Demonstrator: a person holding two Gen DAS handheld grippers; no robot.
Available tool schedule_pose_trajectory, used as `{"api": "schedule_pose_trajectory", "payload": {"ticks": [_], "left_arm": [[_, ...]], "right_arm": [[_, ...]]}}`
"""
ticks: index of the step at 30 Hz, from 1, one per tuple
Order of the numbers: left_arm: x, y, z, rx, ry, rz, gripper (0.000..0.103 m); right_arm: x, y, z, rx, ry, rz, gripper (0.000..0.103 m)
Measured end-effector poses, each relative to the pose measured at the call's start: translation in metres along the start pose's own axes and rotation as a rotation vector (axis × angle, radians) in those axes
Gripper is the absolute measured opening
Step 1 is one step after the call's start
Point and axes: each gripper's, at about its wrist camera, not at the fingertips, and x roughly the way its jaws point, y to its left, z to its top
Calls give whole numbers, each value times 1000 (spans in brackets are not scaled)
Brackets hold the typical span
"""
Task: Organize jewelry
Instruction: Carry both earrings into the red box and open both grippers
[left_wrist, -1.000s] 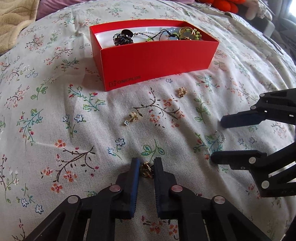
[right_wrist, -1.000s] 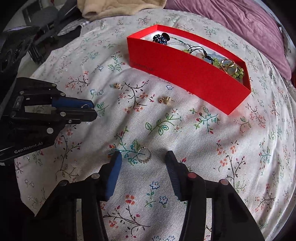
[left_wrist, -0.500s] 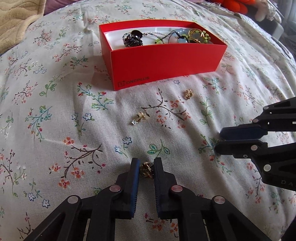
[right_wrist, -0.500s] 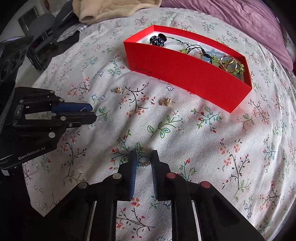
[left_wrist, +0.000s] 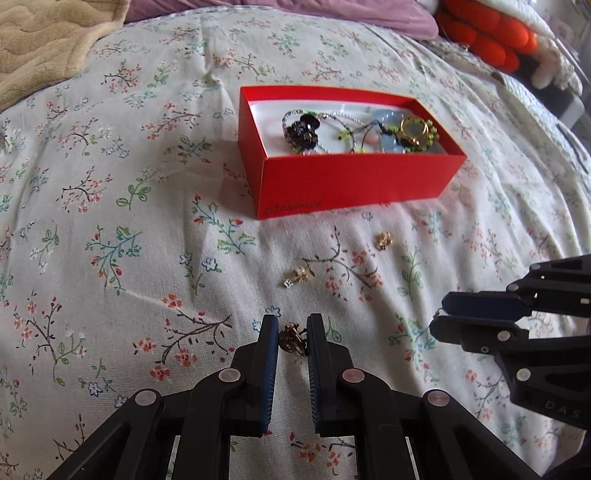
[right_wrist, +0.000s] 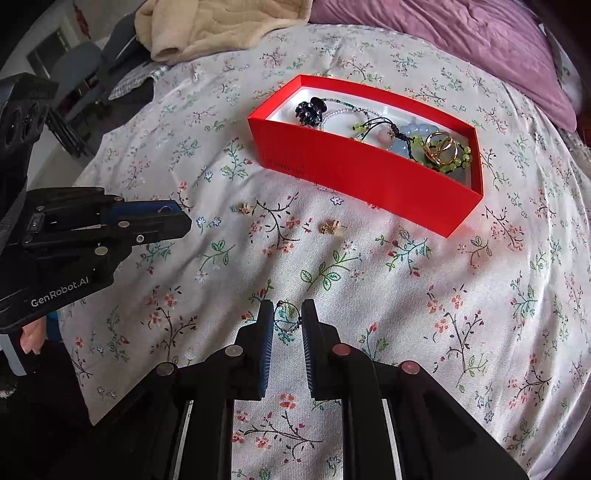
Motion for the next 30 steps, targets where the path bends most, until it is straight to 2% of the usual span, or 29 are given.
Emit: {"api": "schedule_pose_trajectory", "payload": {"ticks": [10,20,30], "left_arm": [[-16,-7,17,-29,-23,-4,10],[-25,-13,39,-91,-70,-47,10],[-24,-17,59,-120,-107,-43,10]], "right_arm": [[-25,-1,20,58,-25,-19,16],[-44,-16,40,134,-62,-31,16],[-60,-42,57,227,-112,6,16]]}}
